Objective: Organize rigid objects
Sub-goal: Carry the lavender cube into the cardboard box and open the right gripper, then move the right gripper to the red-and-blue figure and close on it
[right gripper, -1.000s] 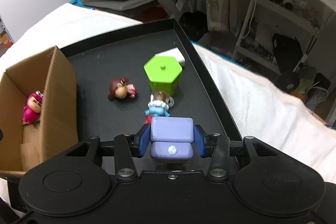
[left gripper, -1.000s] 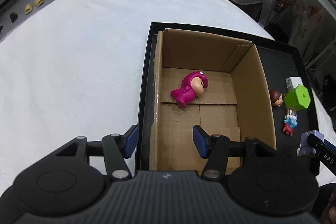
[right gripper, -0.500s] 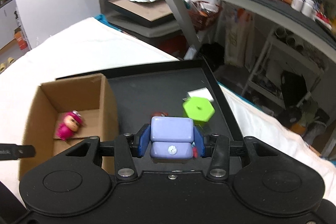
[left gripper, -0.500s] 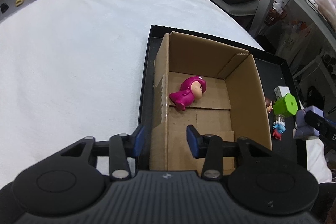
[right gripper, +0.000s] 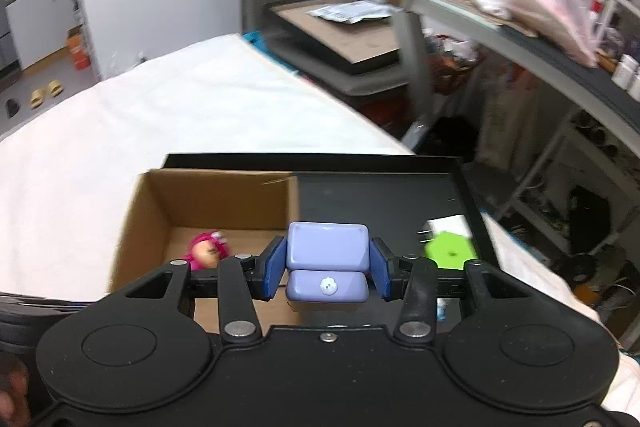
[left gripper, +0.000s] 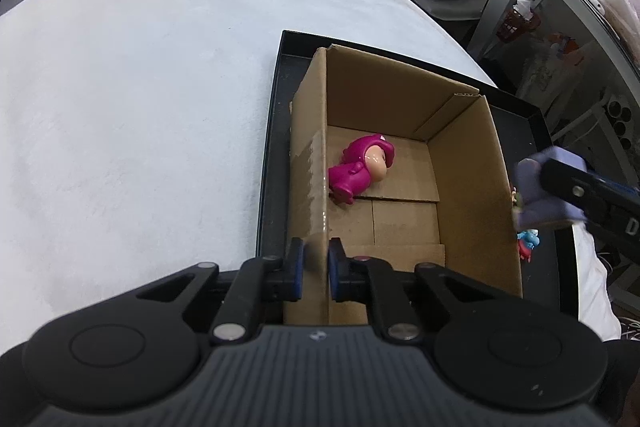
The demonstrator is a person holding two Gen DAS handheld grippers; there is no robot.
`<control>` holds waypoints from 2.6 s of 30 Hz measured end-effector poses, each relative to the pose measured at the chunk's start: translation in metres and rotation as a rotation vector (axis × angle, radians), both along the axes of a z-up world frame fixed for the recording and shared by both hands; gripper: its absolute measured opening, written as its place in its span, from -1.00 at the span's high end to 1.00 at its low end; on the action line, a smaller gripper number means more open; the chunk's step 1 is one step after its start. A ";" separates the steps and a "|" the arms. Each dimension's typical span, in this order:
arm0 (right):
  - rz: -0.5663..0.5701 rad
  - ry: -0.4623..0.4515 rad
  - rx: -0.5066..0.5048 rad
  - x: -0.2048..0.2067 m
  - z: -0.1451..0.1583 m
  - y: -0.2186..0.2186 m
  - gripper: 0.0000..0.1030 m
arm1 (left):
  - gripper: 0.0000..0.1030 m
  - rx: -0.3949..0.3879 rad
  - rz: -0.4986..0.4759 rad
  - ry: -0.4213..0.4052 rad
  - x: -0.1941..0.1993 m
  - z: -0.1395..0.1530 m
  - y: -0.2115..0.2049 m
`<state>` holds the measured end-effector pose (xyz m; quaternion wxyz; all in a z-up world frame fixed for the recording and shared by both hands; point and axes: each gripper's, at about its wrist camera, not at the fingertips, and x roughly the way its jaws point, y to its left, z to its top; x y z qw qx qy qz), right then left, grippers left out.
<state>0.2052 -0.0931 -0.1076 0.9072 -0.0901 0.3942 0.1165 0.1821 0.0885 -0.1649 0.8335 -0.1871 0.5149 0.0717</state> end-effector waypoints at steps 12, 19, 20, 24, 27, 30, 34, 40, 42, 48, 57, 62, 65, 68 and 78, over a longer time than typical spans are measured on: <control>0.170 0.047 -0.016 0.011 -0.004 0.060 0.15 | 0.77 -0.053 0.014 -0.003 -0.003 -0.003 0.010; 0.206 0.041 -0.054 0.017 -0.009 0.072 0.15 | 0.77 -0.059 0.011 -0.012 -0.004 -0.004 0.010; 0.207 0.037 -0.062 0.018 -0.010 0.072 0.15 | 0.77 -0.061 0.011 -0.013 -0.005 -0.003 0.010; 0.217 0.027 -0.088 0.026 -0.015 0.075 0.15 | 0.76 -0.054 0.007 -0.014 -0.005 -0.002 0.009; 0.249 0.005 -0.131 0.029 -0.020 0.080 0.14 | 0.76 -0.049 0.007 -0.015 -0.005 -0.001 0.007; 0.243 -0.054 -0.219 0.028 -0.020 0.085 -0.06 | 0.78 -0.037 0.010 -0.021 -0.005 0.001 0.007; 0.217 -0.056 -0.163 0.026 -0.009 0.072 -0.25 | 0.78 -0.014 -0.002 -0.027 -0.006 0.003 0.002; 0.164 -0.046 -0.141 0.020 -0.007 0.048 -0.49 | 0.76 0.000 -0.002 -0.028 -0.009 0.006 -0.001; 0.148 -0.048 -0.140 0.018 -0.008 0.041 -0.59 | 0.76 0.017 -0.008 -0.030 -0.009 0.008 -0.003; 0.089 -0.044 -0.103 0.007 -0.014 0.010 -0.62 | 0.72 0.074 -0.019 -0.037 -0.010 0.012 -0.011; 0.014 -0.026 -0.016 0.005 -0.026 -0.034 -0.77 | 0.68 0.141 -0.012 -0.025 -0.012 0.017 -0.021; -0.024 -0.014 0.024 0.003 -0.037 -0.058 -0.80 | 0.63 0.190 -0.012 -0.029 -0.013 0.020 -0.028; -0.050 0.000 0.048 0.002 -0.045 -0.073 -0.81 | 0.52 0.212 0.007 -0.034 -0.014 0.022 -0.030; -0.049 -0.019 0.030 0.001 -0.052 -0.081 -0.90 | 0.25 0.220 -0.002 -0.032 -0.013 0.022 -0.033; -0.137 0.006 0.103 0.016 -0.077 -0.113 -0.92 | -0.26 0.306 -0.015 -0.033 -0.008 0.024 -0.048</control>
